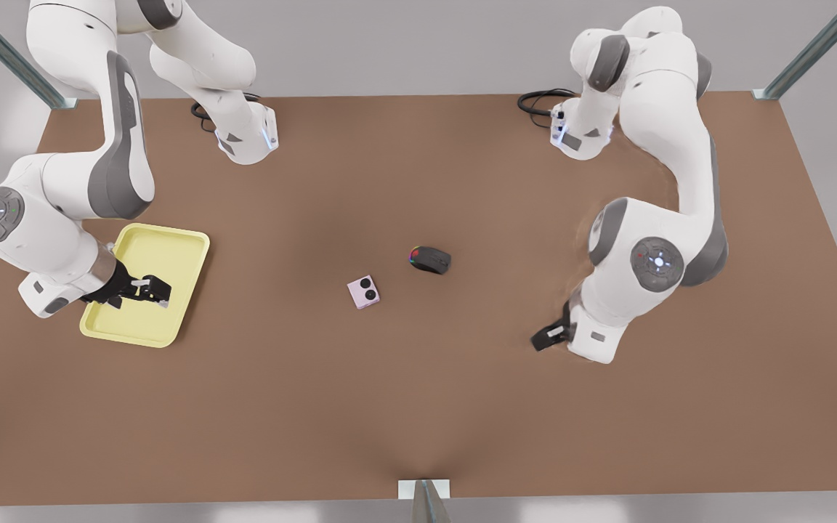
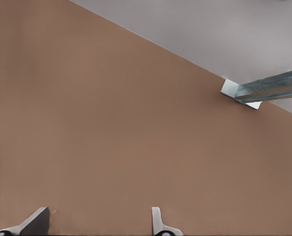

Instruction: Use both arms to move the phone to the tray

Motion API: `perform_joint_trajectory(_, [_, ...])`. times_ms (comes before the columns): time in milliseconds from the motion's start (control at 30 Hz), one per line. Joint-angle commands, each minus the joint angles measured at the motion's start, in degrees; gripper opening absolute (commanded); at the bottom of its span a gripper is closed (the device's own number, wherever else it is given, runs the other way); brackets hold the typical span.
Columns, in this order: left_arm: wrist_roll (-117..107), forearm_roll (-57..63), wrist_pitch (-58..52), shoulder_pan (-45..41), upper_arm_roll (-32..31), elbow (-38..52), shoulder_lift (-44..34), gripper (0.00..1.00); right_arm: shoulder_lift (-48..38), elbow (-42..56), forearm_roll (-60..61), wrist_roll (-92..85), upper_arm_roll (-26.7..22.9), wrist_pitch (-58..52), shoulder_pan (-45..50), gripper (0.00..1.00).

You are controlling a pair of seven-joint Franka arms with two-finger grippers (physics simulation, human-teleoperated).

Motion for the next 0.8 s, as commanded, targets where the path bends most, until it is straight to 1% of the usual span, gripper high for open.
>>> perform_joint_trajectory(0, [41.9,6.3,-11.5,6.4,-1.6,-15.2,-10.6,1.00,0.9,0.2,-0.3,-0.1,0.1,0.7,0.3,1.00])
perform_joint_trajectory(33, [41.3,6.4,-4.9,6.3,-1.6,-23.1,-15.6,1.00,3.2,0.5,-0.2,-0.2,0.3,0.3,2.6,1.00])
perform_joint_trajectory(67, [41.3,6.5,-6.6,6.1,-1.6,-24.3,-16.9,1.00,4.1,0.8,-0.6,0.7,0.3,0.8,5.9,1.00])
perform_joint_trajectory(100, [42.0,6.2,-13.5,6.1,-1.5,-21.5,-15.8,1.00,7.5,1.8,-0.7,1.5,0.3,3.3,8.3,1.00])
perform_joint_trajectory(133, [42.1,6.0,-15.6,5.9,-1.8,-20.9,-16.2,1.00,9.8,1.9,-0.9,5.9,0.3,6.8,12.4,1.00])
perform_joint_trajectory(167, [41.3,3.7,-21.6,5.8,-2.3,-17.5,-14.1,1.00,11.1,2.4,-2.0,11.1,0.3,7.4,16.1,1.00])
perform_joint_trajectory(200, [41.3,-1.9,-26.8,5.8,-1.8,-15.4,-13.3,1.00,13.0,4.0,-3.4,14.3,0.3,7.4,19.1,1.00])
perform_joint_trajectory(267, [40.9,1.1,-26.4,5.8,-1.9,-10.8,-13.1,1.00,18.9,8.1,-5.7,25.4,0.3,9.4,25.9,1.00])
perform_joint_trajectory(300, [41.0,1.3,-25.8,5.8,-2.1,-10.7,-13.1,1.00,22.4,11.0,-6.7,30.7,0.2,10.2,29.1,1.00])
perform_joint_trajectory(367, [41.0,1.4,-25.3,5.8,-2.2,-10.9,-13.0,1.00,26.5,14.4,-8.3,38.5,0.3,10.4,32.8,1.00])
perform_joint_trajectory(467, [41.0,1.4,-25.2,5.8,-1.8,-11.0,-12.7,1.00,27.2,13.7,-8.0,42.4,0.3,11.6,36.2,1.00])
perform_joint_trajectory(567, [41.0,1.2,-24.8,5.8,-1.8,-11.1,-12.4,1.00,24.7,7.6,-7.8,42.3,0.4,13.0,35.7,1.00])
perform_joint_trajectory(700, [41.0,1.2,-24.6,5.8,-1.8,-11.0,-12.2,1.00,21.2,-1.9,-4.9,36.4,1.0,21.9,31.9,1.00])
perform_joint_trajectory(733, [41.0,1.3,-24.6,5.8,-1.8,-11.0,-12.2,1.00,20.7,-4.9,-4.9,35.9,3.6,26.6,29.8,1.00])
perform_joint_trajectory(767, [41.0,1.3,-24.6,5.8,-1.9,-11.0,-12.2,1.00,20.8,-6.1,-5.0,32.5,4.9,27.9,28.1,1.00])
